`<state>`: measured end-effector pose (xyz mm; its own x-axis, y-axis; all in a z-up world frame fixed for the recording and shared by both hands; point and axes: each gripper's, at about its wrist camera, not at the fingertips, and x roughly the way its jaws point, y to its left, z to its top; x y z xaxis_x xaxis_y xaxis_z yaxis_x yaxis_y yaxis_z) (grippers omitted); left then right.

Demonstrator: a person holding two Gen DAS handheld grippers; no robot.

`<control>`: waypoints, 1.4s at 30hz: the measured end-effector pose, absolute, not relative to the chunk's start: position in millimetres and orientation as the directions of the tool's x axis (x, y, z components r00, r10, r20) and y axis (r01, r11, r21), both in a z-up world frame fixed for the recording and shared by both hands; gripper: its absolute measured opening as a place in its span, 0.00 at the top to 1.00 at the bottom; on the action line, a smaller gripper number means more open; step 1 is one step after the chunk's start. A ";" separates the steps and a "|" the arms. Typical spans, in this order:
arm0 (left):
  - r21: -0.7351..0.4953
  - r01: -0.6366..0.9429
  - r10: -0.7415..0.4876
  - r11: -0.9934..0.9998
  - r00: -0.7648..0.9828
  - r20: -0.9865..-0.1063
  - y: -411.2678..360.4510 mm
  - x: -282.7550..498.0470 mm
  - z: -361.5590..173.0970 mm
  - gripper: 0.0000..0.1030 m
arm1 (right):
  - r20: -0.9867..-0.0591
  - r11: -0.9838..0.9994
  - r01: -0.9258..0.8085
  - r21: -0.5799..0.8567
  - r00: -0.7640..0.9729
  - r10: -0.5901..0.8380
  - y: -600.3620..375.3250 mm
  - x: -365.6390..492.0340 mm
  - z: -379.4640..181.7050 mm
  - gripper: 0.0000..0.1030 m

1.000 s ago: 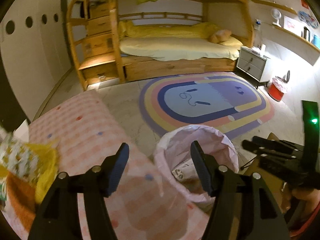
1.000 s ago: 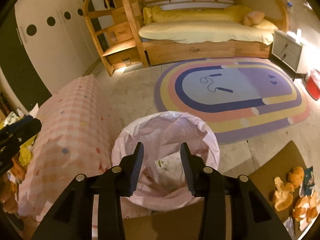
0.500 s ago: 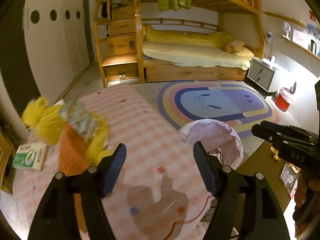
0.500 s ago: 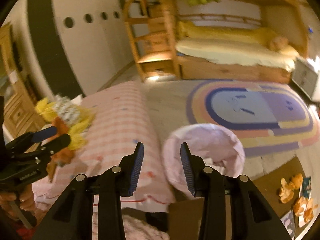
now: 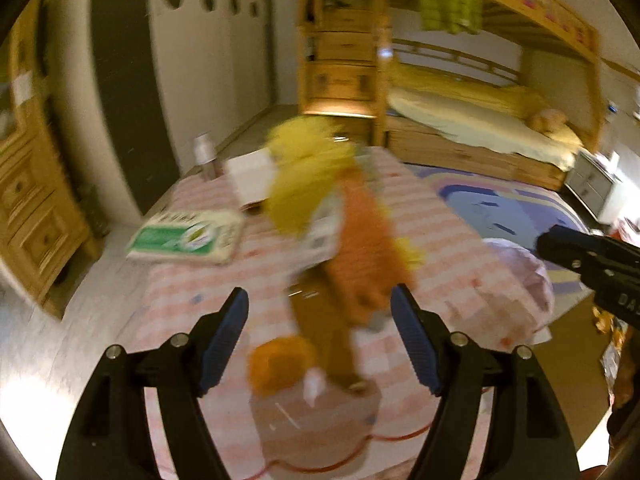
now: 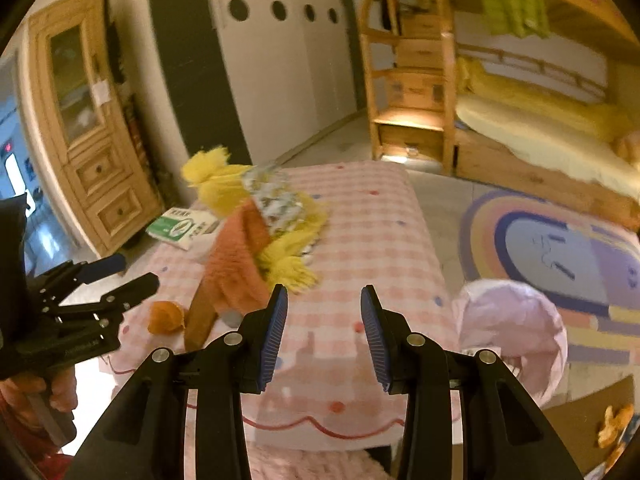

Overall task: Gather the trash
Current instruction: 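Return both tools from the bin to the table, then grasp the orange peel with the left gripper and lift it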

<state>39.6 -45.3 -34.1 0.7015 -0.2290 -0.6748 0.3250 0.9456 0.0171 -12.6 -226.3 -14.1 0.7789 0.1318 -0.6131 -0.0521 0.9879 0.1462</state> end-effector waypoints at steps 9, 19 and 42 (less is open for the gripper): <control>-0.018 0.203 -0.155 0.979 0.679 -0.718 16.0 37.6 -57.6 0.31 | -0.643 0.992 -0.088 0.086 0.756 0.123 -195.0 -5.0 -20.7 0.61; -0.055 0.317 -0.244 0.947 0.596 -0.765 5.2 43.3 -92.8 0.36 | -0.673 0.995 -0.072 0.074 0.732 0.103 -187.9 -0.7 -32.2 0.61; -0.060 0.240 -0.216 0.969 0.701 -0.679 62.9 50.0 -56.4 0.80 | -0.649 0.983 -0.176 0.050 0.742 0.166 -128.5 26.7 -7.1 0.55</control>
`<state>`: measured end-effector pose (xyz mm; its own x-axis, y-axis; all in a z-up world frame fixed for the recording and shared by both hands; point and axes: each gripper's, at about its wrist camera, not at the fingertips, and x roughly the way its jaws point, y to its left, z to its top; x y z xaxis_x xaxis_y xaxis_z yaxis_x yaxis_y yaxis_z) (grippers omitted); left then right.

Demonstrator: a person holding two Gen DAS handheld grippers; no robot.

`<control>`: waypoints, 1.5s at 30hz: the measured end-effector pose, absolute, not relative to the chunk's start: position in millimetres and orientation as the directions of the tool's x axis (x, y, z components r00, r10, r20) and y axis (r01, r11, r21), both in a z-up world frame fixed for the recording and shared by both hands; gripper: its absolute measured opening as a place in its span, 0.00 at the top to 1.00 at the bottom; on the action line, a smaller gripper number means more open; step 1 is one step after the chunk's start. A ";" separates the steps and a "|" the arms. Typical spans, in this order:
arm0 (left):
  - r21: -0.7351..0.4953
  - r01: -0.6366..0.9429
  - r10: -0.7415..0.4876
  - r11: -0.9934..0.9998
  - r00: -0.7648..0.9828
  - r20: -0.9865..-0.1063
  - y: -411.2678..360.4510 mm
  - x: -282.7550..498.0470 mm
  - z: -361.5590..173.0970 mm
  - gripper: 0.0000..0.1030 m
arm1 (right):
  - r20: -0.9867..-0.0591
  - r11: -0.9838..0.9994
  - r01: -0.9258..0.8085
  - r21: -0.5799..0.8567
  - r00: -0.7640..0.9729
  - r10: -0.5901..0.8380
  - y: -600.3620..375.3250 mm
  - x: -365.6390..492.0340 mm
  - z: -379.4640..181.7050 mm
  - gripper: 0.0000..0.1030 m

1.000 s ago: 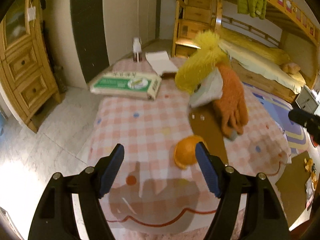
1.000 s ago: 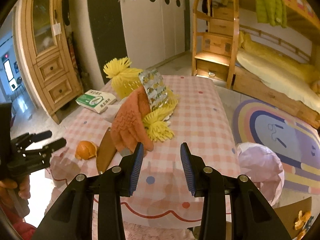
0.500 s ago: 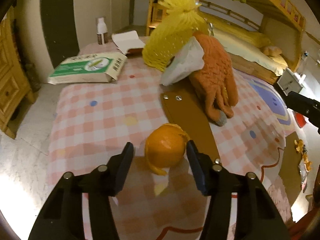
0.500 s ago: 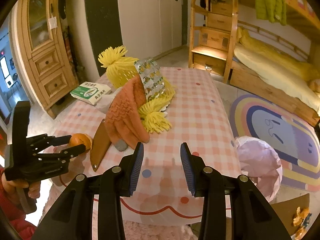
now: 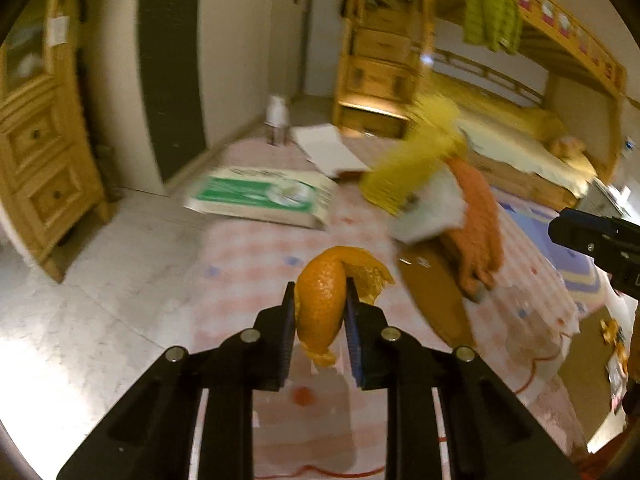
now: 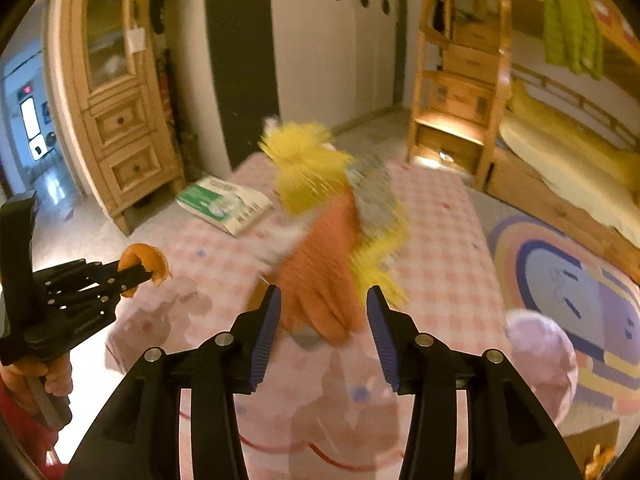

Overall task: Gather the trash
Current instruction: 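Grasp the orange peel with the left gripper and lift it, then grasp the white paper scrap by the plush toy with the right gripper while the left holds the peel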

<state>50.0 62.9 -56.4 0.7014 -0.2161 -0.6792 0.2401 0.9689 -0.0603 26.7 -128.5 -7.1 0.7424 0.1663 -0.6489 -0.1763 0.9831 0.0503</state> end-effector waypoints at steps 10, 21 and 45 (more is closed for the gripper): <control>-0.019 0.107 -0.090 0.994 0.719 -0.689 119.8 64.5 -52.5 0.80 | -0.656 0.975 -0.205 0.081 0.726 0.207 -93.6 66.2 -12.5 0.55; -0.015 0.156 -0.119 0.988 0.683 -0.721 108.6 79.1 -65.5 0.80 | -0.713 0.984 -0.143 0.106 0.678 0.176 -77.3 93.9 -41.4 0.55; -0.038 0.200 -0.172 0.979 0.707 -0.686 82.6 51.2 -39.0 0.80 | -0.595 0.974 -0.183 0.132 0.771 0.226 -92.2 54.9 16.5 0.99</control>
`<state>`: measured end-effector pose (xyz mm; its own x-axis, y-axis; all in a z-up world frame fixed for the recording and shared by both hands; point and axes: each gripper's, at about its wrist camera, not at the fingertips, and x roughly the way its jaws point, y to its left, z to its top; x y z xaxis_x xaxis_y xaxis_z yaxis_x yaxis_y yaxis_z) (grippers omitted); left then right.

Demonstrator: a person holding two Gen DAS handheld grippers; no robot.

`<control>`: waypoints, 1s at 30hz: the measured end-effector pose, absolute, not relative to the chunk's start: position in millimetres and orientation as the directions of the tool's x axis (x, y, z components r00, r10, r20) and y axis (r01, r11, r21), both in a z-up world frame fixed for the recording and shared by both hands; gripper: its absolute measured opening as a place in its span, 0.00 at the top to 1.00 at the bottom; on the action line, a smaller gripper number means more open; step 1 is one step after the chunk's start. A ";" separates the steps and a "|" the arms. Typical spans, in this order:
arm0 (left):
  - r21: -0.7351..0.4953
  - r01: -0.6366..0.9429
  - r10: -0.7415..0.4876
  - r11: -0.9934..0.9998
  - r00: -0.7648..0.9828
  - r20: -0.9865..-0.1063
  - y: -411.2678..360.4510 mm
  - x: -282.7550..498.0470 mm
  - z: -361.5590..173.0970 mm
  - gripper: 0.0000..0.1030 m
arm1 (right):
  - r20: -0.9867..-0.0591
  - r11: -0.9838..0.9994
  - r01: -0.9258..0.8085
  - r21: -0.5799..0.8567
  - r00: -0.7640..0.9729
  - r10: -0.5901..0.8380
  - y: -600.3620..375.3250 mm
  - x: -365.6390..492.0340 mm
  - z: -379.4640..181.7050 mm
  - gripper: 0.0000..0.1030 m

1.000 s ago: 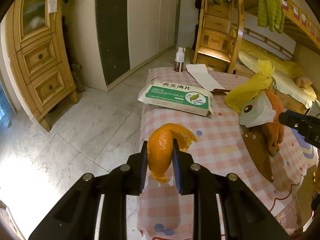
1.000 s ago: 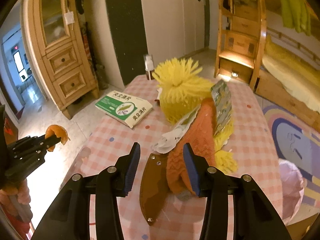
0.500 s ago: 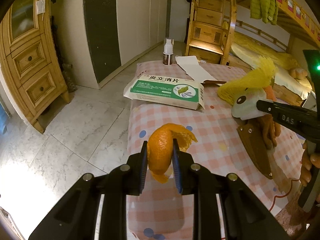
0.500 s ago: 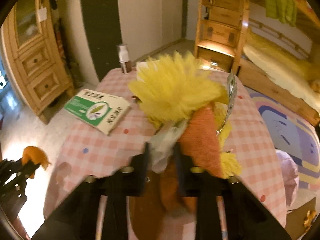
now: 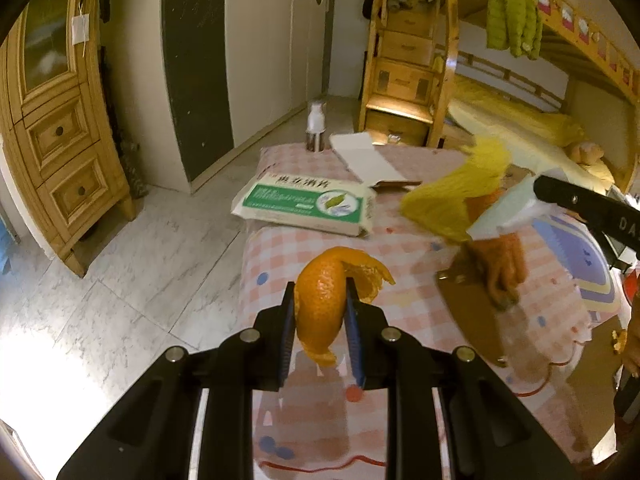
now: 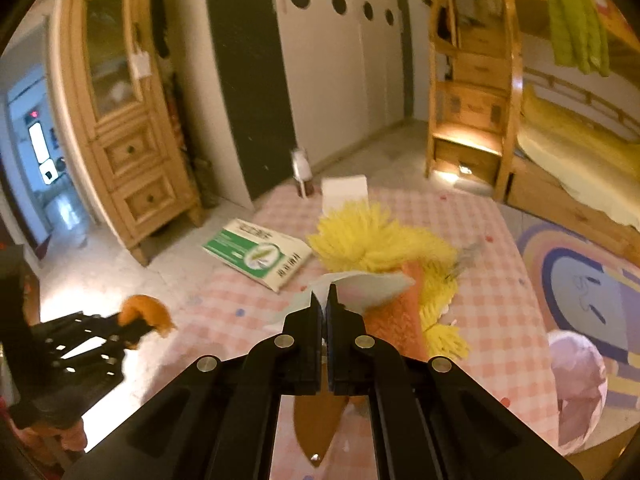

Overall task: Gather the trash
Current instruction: 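Grasp the white paper scrap by the plush toy with the right gripper while the left holds the peel, then carry the peel and paper scrap to the pink bin and release both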

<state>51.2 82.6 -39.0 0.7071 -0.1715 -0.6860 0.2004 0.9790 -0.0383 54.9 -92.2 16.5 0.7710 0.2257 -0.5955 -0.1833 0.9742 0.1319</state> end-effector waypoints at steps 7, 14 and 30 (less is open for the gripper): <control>-0.044 0.256 -0.221 0.966 0.720 -0.658 56.1 33.1 -23.4 0.80 | -0.507 0.949 -0.247 0.198 0.802 0.315 -114.0 26.6 56.1 0.99; -0.048 0.284 -0.249 0.958 0.732 -0.634 23.8 22.9 -13.3 0.80 | -0.438 0.946 -0.245 0.211 0.842 0.315 -154.8 5.4 82.6 0.99; -0.030 0.587 -0.443 0.809 0.576 -0.687 -139.2 27.1 -33.1 0.80 | -0.595 0.978 0.053 0.203 0.800 0.080 -284.8 -32.2 -4.3 0.99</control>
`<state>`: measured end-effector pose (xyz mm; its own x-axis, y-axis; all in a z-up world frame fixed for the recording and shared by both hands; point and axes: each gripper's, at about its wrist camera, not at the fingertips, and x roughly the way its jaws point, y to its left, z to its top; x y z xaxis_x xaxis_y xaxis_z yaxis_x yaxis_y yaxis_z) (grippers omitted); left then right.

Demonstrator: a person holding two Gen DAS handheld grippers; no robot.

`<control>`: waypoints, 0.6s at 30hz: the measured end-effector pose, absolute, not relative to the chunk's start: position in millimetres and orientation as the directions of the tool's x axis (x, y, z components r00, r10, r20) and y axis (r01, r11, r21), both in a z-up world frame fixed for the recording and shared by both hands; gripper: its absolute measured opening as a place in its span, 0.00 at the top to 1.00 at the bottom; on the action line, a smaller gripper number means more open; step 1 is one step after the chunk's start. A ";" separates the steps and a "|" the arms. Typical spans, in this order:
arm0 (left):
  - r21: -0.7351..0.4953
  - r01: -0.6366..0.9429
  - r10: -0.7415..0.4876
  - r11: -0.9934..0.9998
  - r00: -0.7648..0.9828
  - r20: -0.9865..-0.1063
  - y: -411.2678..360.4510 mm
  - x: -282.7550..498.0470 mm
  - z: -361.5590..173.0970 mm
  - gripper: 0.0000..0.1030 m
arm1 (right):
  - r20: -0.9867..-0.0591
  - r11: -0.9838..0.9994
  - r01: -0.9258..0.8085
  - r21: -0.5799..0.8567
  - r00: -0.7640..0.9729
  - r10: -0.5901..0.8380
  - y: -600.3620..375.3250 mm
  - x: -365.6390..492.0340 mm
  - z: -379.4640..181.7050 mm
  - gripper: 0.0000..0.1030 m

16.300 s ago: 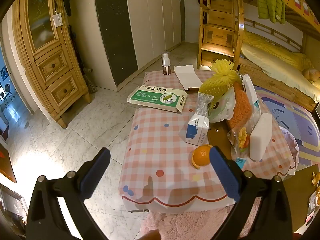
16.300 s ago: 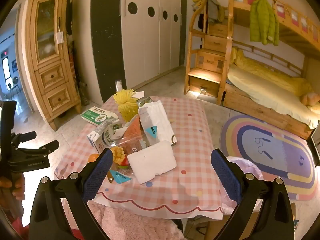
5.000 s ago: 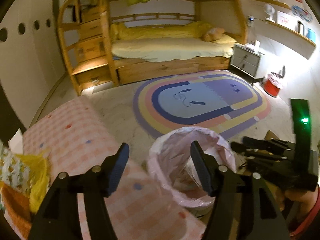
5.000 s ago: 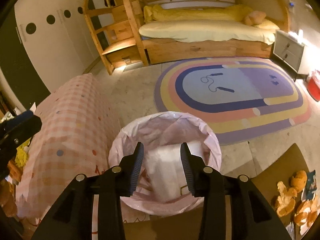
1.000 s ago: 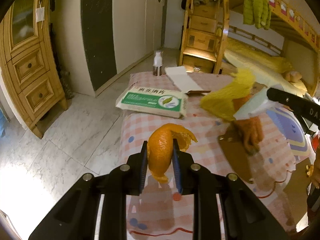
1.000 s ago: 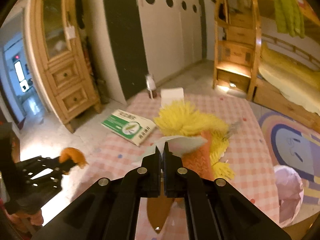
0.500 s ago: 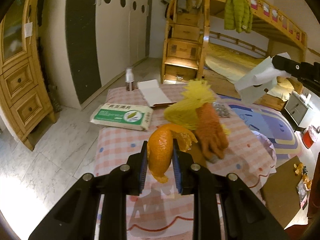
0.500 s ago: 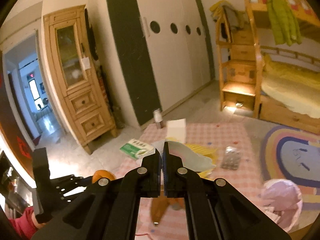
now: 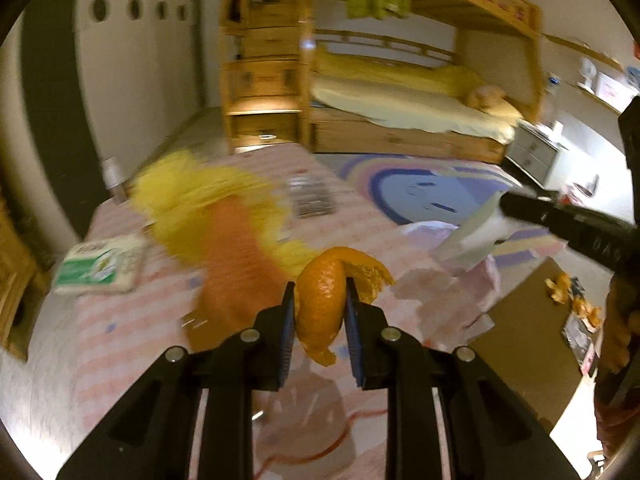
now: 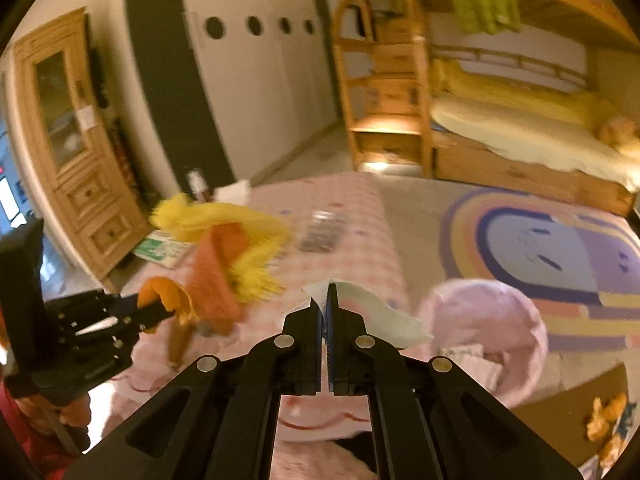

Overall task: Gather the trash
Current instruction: 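Carry the peel and paper scrap to the pink bin and release both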

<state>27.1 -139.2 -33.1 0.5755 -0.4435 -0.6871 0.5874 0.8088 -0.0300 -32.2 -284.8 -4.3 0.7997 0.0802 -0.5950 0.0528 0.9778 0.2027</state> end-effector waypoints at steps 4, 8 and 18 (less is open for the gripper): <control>-0.021 0.656 -0.484 0.754 0.535 -0.692 -191.2 33.9 -37.2 0.80 | -0.608 0.963 0.149 0.226 0.794 0.020 -324.7 -38.3 -20.4 0.99; -0.019 0.709 -0.515 0.705 0.493 -0.701 -239.0 40.2 -45.8 0.80 | -0.622 0.947 0.215 0.237 0.783 -0.022 -361.2 -39.5 -36.3 0.98; -0.020 0.788 -0.539 0.615 0.402 -0.740 -344.8 65.5 -75.4 0.78 | -0.690 0.889 0.361 0.281 0.720 -0.074 -451.6 -18.2 -82.3 0.98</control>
